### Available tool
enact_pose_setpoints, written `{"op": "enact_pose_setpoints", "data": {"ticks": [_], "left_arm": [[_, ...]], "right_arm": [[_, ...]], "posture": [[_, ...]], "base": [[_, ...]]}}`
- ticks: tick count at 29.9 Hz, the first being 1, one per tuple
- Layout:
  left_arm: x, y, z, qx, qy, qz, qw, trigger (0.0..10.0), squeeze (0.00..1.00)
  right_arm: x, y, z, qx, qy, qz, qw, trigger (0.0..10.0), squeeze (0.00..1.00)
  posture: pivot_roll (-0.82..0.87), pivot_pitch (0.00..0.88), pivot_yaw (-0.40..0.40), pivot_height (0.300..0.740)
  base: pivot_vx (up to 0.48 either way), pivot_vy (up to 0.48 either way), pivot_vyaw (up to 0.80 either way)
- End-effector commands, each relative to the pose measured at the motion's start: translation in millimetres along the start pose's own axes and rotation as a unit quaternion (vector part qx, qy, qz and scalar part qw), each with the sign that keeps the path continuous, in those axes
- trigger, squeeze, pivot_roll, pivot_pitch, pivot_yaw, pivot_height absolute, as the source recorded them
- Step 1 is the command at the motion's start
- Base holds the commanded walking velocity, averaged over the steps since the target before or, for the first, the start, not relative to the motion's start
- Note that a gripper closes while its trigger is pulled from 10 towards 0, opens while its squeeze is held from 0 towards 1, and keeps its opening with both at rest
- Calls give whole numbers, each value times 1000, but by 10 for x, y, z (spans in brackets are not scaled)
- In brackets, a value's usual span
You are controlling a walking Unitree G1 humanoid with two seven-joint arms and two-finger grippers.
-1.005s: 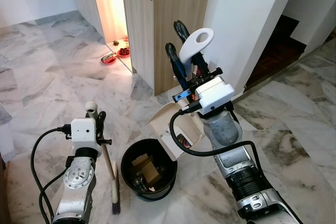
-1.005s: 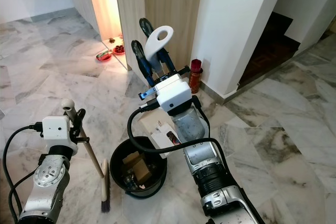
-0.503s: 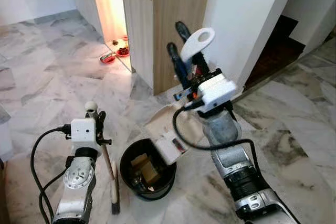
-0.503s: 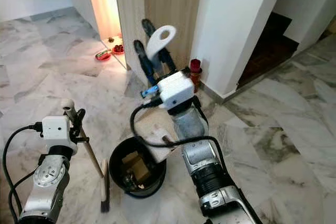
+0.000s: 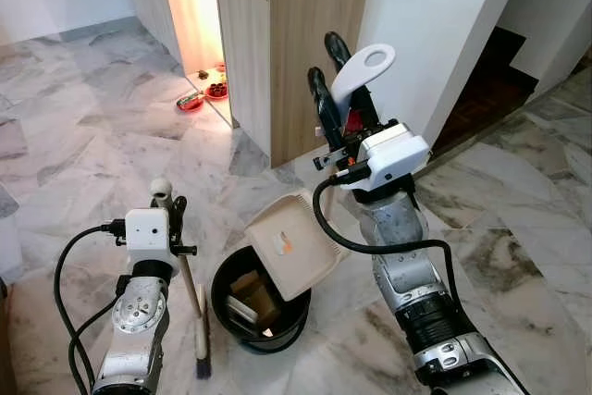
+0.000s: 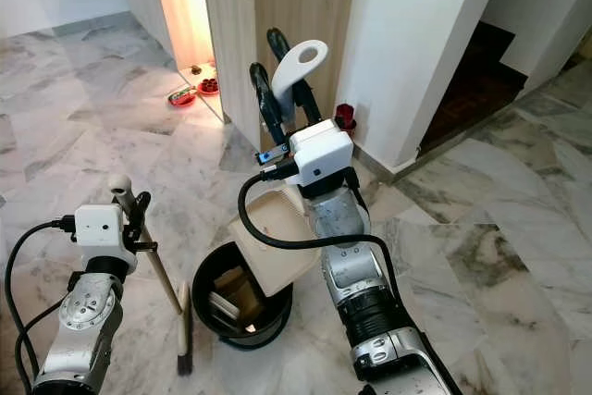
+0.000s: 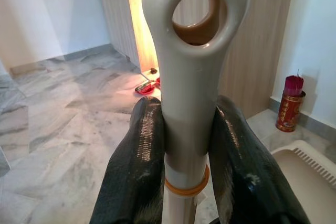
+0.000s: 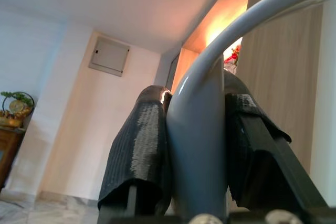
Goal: Sweep floor
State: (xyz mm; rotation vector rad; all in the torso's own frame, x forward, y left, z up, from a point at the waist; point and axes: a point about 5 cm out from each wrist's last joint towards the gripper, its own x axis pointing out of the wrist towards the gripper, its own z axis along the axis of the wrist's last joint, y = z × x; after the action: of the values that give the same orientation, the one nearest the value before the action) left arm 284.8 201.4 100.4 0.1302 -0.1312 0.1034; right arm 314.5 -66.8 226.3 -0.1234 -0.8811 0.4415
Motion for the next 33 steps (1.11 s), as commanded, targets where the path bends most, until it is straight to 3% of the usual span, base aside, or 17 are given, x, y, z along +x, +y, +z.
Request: {"op": "enact_pose_setpoints", "data": {"ticks": [1,4,10,11,15,16,19,20,23,24,30,33], "left_arm": [[24,2,110,1,-31,-1,1000,10000,0],[22,-3,108,0,-31,-1,1000,10000,0],[21,-4,107,0,-30,-3,1000,10000,0],[19,-2,104,0,-30,-3,1000,10000,0],[12,0,97,0,-29,-4,1000,10000,0],[11,1,94,1,-28,-5,1000,10000,0],[10,2,88,1,-26,-6,1000,10000,0],[10,-6,84,1,-25,-10,1000,10000,0],[6,-15,81,0,-24,-14,1000,10000,0],[-1,-14,78,-1,-23,-14,1000,10000,0],[-64,29,27,1,-8,-26,1000,10000,0],[-94,31,6,0,-2,-35,999,10000,0]], "right_arm": [[112,-27,111,-27,-39,8,999,10000,0],[90,-121,71,-56,-24,-10,998,10000,0],[14,-456,5,-126,6,-51,991,10000,0],[-31,-612,-6,-149,18,-75,986,10000,0],[-89,-802,-2,-180,29,-104,978,10000,0],[-160,-976,-13,-206,48,-137,968,10000,0],[-261,-1128,-54,-218,75,-172,958,10000,0],[-377,-1197,-115,-210,100,-195,953,10000,0],[-530,-1250,-183,-200,128,-214,948,10000,0],[-659,-1289,-234,-197,151,-229,941,10000,0],[-963,-1360,-324,-190,201,-273,921,10000,0],[-1036,-1332,-358,-193,216,-255,922,10000,0]], "posture": [[125,0,-54,740],[125,0,-54,740],[121,0,-52,740],[120,0,-52,740],[114,0,-48,740],[109,0,-46,740],[105,0,-43,740],[105,0,-44,740],[106,0,-44,740],[106,0,-44,740],[95,0,-39,740],[99,0,-42,740]], "base": [[0,0,0],[0,0,0],[0,0,0],[0,0,0],[0,0,0],[0,0,0],[0,0,0],[0,0,0],[0,0,0],[0,0,0],[0,0,0],[0,0,0]]}}
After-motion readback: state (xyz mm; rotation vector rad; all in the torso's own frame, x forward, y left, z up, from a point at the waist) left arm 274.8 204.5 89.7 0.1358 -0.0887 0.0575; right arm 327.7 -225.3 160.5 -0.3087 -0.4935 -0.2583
